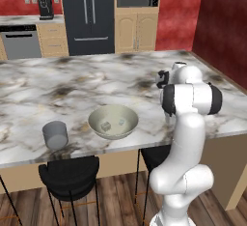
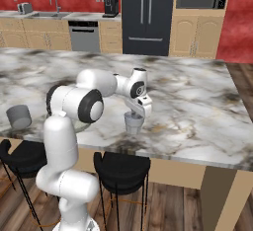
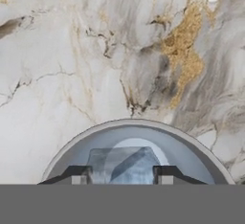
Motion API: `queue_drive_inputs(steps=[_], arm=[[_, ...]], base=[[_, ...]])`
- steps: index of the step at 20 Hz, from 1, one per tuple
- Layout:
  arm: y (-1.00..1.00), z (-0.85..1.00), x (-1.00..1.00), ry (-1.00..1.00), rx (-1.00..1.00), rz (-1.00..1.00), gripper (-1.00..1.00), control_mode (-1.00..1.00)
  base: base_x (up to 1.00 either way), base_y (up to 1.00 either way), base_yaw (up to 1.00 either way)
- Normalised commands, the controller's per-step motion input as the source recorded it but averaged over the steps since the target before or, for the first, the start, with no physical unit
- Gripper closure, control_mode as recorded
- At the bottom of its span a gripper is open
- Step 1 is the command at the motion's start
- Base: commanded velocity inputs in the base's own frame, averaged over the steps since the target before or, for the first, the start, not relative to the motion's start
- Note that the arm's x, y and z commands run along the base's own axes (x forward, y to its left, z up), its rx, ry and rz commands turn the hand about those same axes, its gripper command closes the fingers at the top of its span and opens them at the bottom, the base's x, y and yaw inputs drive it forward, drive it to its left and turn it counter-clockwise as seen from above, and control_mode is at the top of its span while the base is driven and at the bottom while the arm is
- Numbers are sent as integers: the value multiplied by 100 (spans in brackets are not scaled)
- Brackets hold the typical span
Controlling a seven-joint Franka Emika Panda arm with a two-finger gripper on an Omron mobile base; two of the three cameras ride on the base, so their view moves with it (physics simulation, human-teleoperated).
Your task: There are four ice cubes in the ice bowl. Place two ice cubes in each glass of water.
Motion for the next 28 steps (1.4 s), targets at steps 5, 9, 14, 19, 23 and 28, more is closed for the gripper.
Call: queue_drive_inputs(steps=[5,9,14,19,23,28], arm=[[1,0,-4,-2,0,0,-100,-100],[4,33,0,-3,0,0,-100,-100],[17,91,0,-9,0,0,-100,-100],[35,59,-33,-1,0,3,-100,-100],[66,30,-100,0,0,13,-100,-100],[100,4,-94,0,4,17,-100,-100]], base=[[0,0,0],[0,0,0],[0,0,0],[0,0,0],[0,0,0],[0,0,0]])
